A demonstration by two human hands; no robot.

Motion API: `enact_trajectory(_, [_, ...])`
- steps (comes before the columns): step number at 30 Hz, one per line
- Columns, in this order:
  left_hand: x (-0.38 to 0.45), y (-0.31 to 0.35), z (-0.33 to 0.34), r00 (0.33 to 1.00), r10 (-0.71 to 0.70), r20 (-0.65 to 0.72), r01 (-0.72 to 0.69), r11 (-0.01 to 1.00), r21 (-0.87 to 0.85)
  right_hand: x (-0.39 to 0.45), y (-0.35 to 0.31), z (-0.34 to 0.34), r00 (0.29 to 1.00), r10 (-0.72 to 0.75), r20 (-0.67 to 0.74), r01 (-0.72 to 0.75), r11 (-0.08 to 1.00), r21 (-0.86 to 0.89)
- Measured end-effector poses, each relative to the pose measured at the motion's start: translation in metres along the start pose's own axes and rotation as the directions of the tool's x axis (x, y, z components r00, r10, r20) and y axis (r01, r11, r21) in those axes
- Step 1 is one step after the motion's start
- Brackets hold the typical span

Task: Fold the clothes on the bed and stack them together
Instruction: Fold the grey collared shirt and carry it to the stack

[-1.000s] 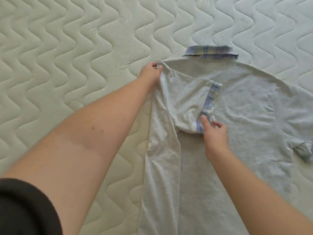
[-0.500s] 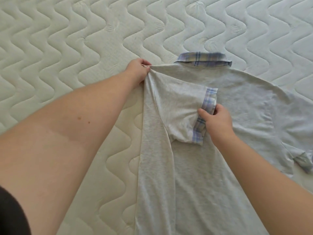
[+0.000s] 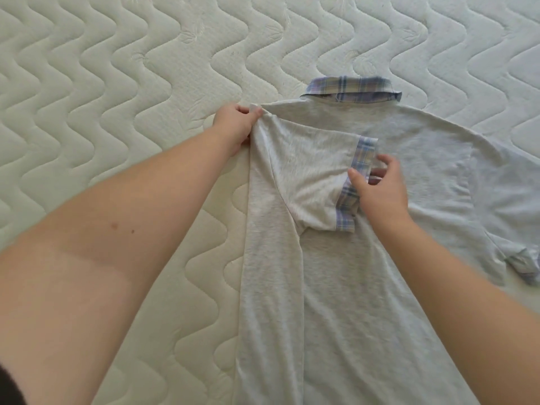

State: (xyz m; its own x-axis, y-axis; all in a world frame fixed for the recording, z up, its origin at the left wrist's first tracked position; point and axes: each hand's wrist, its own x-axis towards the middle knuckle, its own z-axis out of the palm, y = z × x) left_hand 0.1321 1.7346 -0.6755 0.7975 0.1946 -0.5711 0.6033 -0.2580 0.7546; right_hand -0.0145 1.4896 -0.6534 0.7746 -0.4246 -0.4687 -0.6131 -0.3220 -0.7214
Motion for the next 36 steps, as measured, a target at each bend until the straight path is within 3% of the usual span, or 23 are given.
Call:
enact_trajectory(3, [-0.021,-0.013,-0.009,0.997,-0.082,-0.006,0.082,0.995,-0.05,-0.039,0.01,0.002,0.982,-0.136,-0.134,0.121,0.986,-0.116])
enact_trajectory(6, [-0.054,-0.037,-0.016,0.988,-0.142,0.066,0.143,0.99,-0.008,-0.087,0.033,0.021,0.999,-0.019,0.039,0.024,0.991,-0.133])
enact_trajectory(9, [-0.081,-0.059,-0.021,0.979,-0.18,0.095,0.167,0.978,0.128,-0.121,0.054,0.046,0.959,0.151,0.241,-0.114,0.98,-0.161])
enact_trajectory(12, [-0.1,-0.078,-0.017,0.976,-0.175,0.13,0.132,0.949,0.287,-0.129,0.059,0.061,0.954,0.163,0.25,-0.128,0.981,-0.148])
enact_trajectory(15, [-0.113,-0.089,-0.011,0.996,-0.07,0.05,0.049,0.941,0.336,-0.129,0.057,0.064,0.97,0.127,0.209,-0.063,0.956,-0.287])
enact_trajectory(17, [-0.123,-0.092,-0.01,0.998,-0.059,0.022,0.05,0.953,0.3,-0.13,0.056,0.062,0.97,0.109,0.218,-0.027,0.937,-0.349])
enact_trajectory(20, [-0.146,-0.104,-0.014,0.982,-0.132,0.135,0.111,0.982,0.153,-0.135,0.058,0.056,0.942,0.134,0.308,0.008,0.908,-0.419])
enact_trajectory(23, [-0.174,-0.13,-0.02,0.962,-0.18,0.204,0.158,0.98,0.122,-0.149,0.07,0.05,0.918,0.196,0.346,-0.017,0.889,-0.457])
enact_trajectory(27, [-0.218,-0.171,-0.018,0.993,-0.115,0.034,0.103,0.964,0.244,-0.18,0.091,0.048,0.913,0.188,0.361,-0.017,0.904,-0.428])
enact_trajectory(29, [-0.239,-0.187,-0.018,0.995,-0.091,-0.042,0.097,0.971,0.217,-0.194,0.1,0.047,0.91,0.187,0.371,-0.023,0.915,-0.403])
enact_trajectory(32, [-0.267,-0.206,-0.02,0.984,-0.176,-0.01,0.176,0.981,0.087,-0.214,0.112,0.045,0.906,0.182,0.382,-0.014,0.915,-0.404])
enact_trajectory(36, [-0.297,-0.235,-0.019,0.981,-0.194,0.021,0.189,0.971,0.149,-0.238,0.131,0.039,0.861,0.248,0.444,-0.047,0.908,-0.416])
